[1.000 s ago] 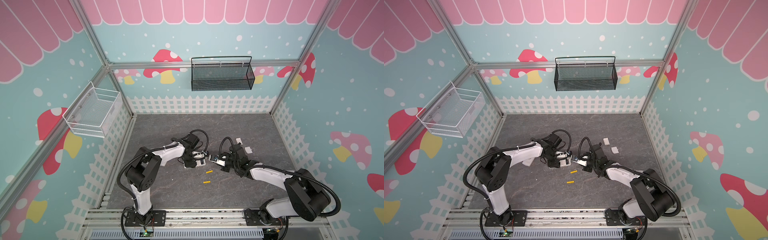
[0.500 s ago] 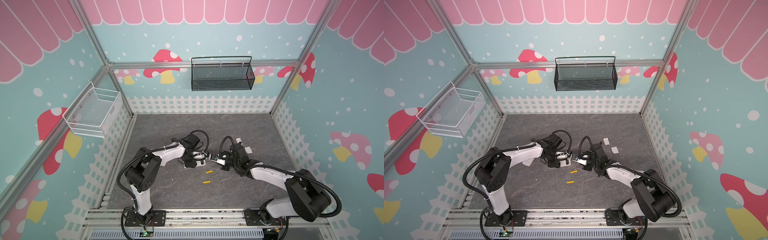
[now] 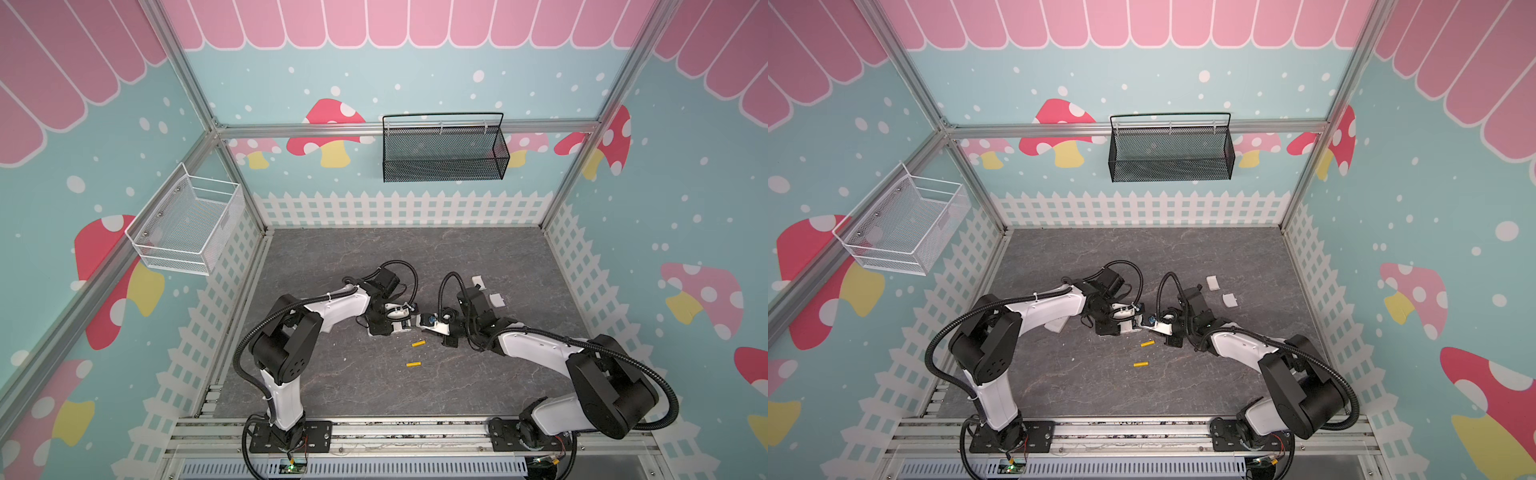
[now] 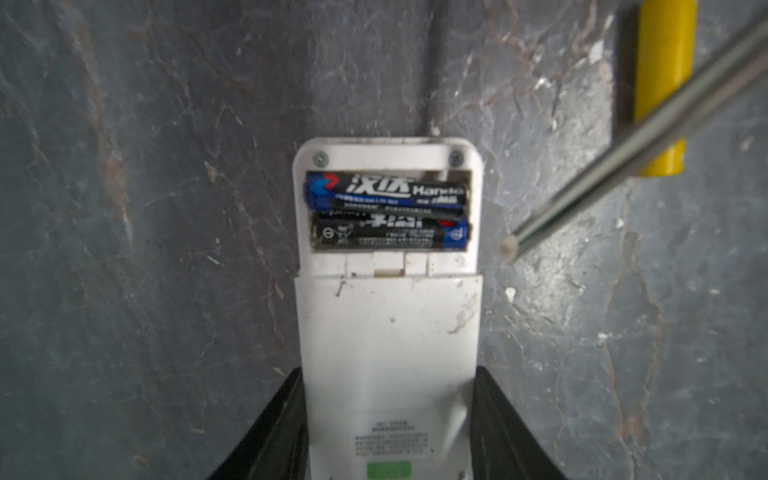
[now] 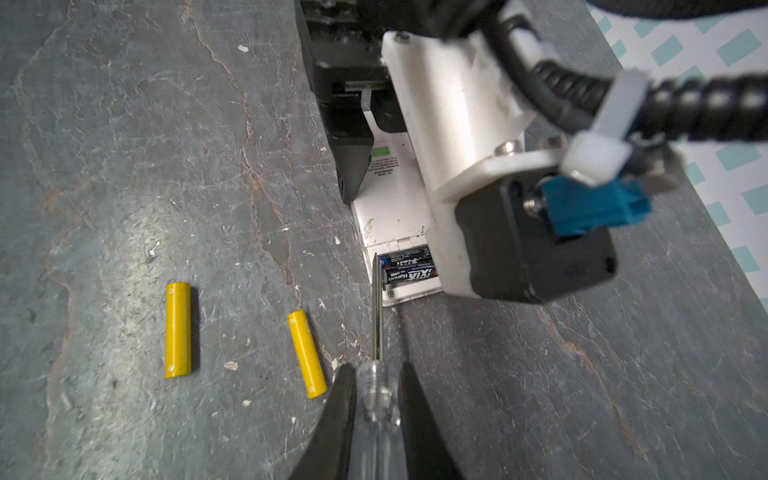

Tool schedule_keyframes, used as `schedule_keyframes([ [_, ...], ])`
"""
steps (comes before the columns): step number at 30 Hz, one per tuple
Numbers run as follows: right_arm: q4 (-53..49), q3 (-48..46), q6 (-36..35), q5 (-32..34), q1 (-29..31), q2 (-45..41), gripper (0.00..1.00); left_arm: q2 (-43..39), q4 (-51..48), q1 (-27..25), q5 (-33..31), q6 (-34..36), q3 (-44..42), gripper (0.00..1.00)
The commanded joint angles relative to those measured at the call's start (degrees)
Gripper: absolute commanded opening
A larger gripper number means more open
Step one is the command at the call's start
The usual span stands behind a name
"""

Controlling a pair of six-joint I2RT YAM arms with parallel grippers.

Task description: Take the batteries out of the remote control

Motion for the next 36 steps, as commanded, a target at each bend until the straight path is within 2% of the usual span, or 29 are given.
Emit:
schedule_keyframes([
  [1, -2.4, 1.6, -2.4, 0.7, 0.7, 1.6, 0.00, -0.2, 1.9, -0.3, -1.4, 1.0, -1.0, 0.46],
  [20, 1.5, 1.0, -1.2, 5.8, 1.0, 0.9, 0.00, -0.2, 1.7, -0.2, -1.3, 0.9, -0.8, 0.46],
  [30, 2.2, 0.5, -0.8, 2.1, 1.0, -0.8, 0.00, -0.2, 1.7, -0.3, -1.3, 1.0, -1.0, 0.46],
  [36, 1.5, 0.7, -1.1, 3.0, 1.0, -0.4, 0.00, -0.3, 1.7, -0.4, -1.4, 0.9, -1.0, 0.46],
])
